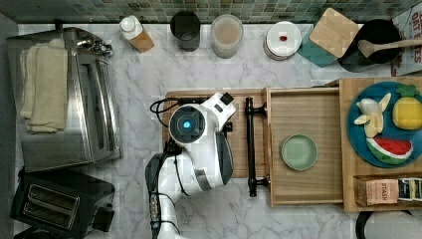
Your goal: Close the drawer.
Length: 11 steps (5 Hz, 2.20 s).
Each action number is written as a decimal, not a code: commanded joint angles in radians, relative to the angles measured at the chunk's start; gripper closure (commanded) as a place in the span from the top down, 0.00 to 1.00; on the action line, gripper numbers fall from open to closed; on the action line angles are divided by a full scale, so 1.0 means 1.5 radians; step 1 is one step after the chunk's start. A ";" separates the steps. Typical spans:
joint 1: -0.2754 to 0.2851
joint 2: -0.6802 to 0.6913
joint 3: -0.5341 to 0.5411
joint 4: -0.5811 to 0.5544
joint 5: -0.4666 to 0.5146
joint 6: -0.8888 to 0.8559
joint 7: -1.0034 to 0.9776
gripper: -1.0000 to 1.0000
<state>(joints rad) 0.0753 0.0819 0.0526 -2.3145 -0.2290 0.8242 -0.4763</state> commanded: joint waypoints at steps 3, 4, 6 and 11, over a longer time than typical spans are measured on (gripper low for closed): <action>-0.013 -0.018 -0.021 -0.111 -0.016 0.101 0.046 0.00; -0.033 -0.042 -0.031 -0.136 0.014 0.104 -0.017 0.00; -0.077 -0.033 -0.066 -0.112 0.065 0.097 -0.184 0.00; -0.253 -0.036 -0.088 -0.059 0.091 0.120 -0.386 0.00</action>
<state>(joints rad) -0.2394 0.0698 0.0050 -2.5078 -0.1064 0.9702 -0.9189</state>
